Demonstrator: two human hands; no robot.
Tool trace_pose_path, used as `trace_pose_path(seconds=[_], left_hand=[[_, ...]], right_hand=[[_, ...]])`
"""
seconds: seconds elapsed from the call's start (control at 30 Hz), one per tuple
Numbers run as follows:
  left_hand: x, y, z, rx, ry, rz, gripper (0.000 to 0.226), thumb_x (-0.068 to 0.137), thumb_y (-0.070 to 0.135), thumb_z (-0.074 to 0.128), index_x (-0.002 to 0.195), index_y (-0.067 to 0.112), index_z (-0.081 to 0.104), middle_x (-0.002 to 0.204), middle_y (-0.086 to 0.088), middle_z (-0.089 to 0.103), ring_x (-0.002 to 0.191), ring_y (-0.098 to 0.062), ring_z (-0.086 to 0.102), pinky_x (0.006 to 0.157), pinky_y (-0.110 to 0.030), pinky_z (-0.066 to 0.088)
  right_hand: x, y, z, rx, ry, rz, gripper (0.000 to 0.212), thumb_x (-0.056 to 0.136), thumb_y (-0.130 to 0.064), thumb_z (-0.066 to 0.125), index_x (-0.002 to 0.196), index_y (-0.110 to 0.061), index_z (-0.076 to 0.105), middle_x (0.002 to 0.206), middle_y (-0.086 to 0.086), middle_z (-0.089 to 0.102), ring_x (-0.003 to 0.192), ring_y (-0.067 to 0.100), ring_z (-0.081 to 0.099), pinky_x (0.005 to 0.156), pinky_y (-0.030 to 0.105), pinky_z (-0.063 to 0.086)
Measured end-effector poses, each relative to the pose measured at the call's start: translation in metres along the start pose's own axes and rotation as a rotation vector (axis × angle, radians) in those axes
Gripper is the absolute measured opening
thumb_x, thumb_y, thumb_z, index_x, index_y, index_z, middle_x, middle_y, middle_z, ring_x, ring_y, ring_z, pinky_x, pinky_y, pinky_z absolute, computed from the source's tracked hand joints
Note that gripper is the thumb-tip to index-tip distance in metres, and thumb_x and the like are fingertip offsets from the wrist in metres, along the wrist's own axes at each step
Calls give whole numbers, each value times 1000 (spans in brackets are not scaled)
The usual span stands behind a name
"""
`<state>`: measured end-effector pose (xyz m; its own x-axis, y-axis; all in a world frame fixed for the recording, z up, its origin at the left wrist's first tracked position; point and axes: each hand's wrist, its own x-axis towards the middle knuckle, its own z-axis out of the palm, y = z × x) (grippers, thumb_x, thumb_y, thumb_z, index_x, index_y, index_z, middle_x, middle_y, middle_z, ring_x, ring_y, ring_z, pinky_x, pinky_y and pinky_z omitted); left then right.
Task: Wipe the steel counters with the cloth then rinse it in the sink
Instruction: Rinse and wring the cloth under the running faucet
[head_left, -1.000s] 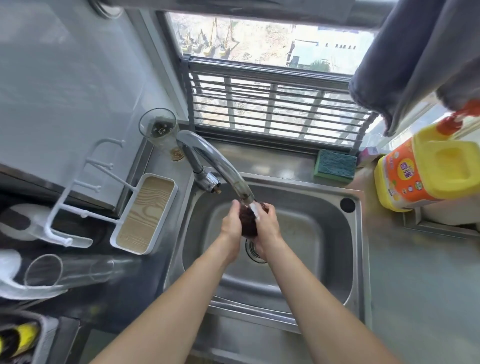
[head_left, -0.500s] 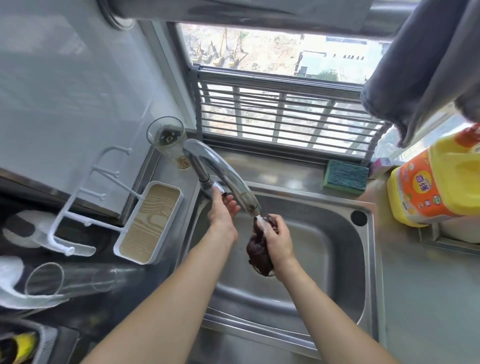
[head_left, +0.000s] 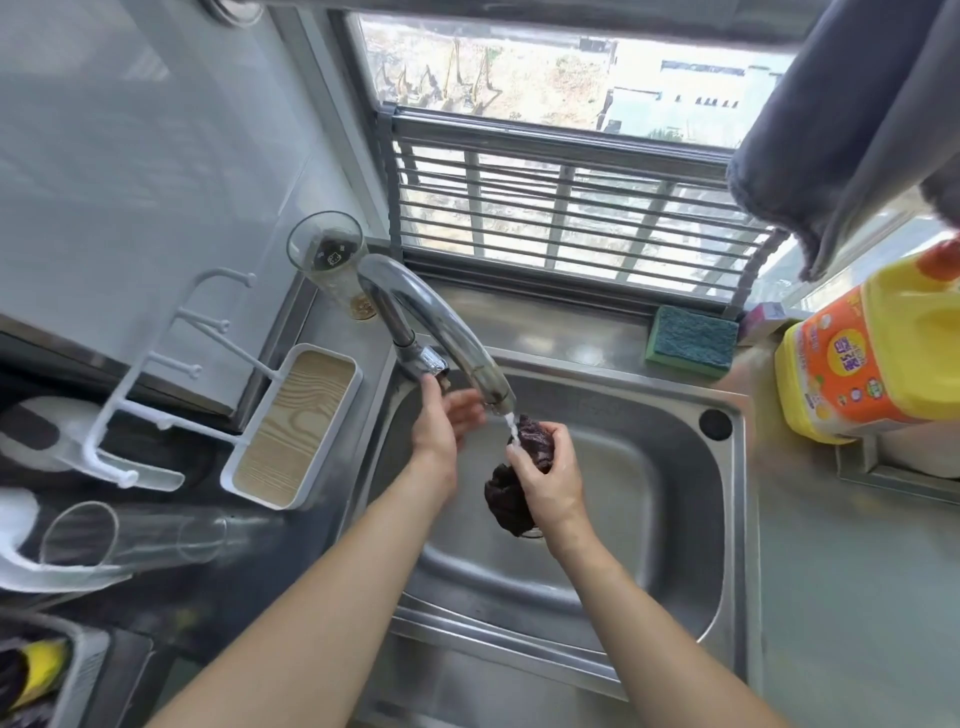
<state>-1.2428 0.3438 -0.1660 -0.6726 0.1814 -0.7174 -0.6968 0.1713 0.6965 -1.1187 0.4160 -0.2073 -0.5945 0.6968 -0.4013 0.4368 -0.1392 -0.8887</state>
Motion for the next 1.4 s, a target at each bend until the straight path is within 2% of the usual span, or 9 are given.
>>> trace_pose_path(seconds=[0.23,0.37,0.53,0.7,0.83,0.97,1.07,1.23,1.4], left_hand=[[-24,-53,-22,554,-616,-65,49,78,17,63,127,20,58,99,-5,69,91,-17,63,83,-31,51],[-26,-41,-26,560,-468,153,13,85,9,60,94,8,69,68,-10,59,52,-20,50,46,-26,39],[-34,-17,-17,377,-419,226,11,73,16,57,74,21,66,68,-2,59,65,-21,52,60,-33,41],[-43,-16,-9,309,-573,162,20,83,2,52,87,12,68,63,9,63,58,-10,54,48,-18,42],[-35,-12,-22,206,-542,125,40,69,11,51,102,-2,69,72,-3,63,59,-15,53,44,-21,40],[-13,-17,-55,474,-464,173,40,70,13,56,107,4,68,73,-3,64,64,-19,54,54,-28,46],[1,-30,-76,774,-600,159,65,72,19,76,134,25,57,117,3,71,109,-12,66,104,-39,52],[-13,-42,-53,640,-683,185,140,69,21,93,156,49,-13,139,15,55,123,4,59,109,-25,46],[-11,-59,-34,589,-578,292,46,73,25,86,116,26,70,110,-5,75,105,-20,72,98,-54,55]], right_hand=[[11,-17,-6,45,39,-4,28,80,-29,71,104,-28,57,92,-4,71,89,17,67,85,33,53],[22,-18,-31,-114,91,112,26,90,-26,70,110,-21,56,97,-2,67,95,22,64,85,30,48],[21,-4,-51,-455,-35,283,33,98,-31,57,127,-16,58,125,11,68,117,31,61,99,35,46],[3,-3,-47,-397,-443,-73,89,78,-4,67,154,-35,34,145,-2,41,133,10,44,113,21,33],[11,-4,-45,-397,-328,-179,45,73,-24,72,115,-36,61,113,-3,62,105,14,62,96,42,54],[5,-28,-46,-376,-288,-175,14,75,-23,64,88,-27,61,80,-2,65,70,10,55,73,35,52],[-1,-38,-37,-278,-341,-177,18,73,-24,58,91,-26,62,81,-2,66,76,13,59,75,33,51],[-5,-45,-23,104,-570,-66,37,71,-8,52,106,-10,64,90,5,65,85,13,56,76,28,46],[5,-35,-29,131,-441,-58,35,73,-7,52,103,-15,70,91,1,71,86,11,62,79,25,50]])
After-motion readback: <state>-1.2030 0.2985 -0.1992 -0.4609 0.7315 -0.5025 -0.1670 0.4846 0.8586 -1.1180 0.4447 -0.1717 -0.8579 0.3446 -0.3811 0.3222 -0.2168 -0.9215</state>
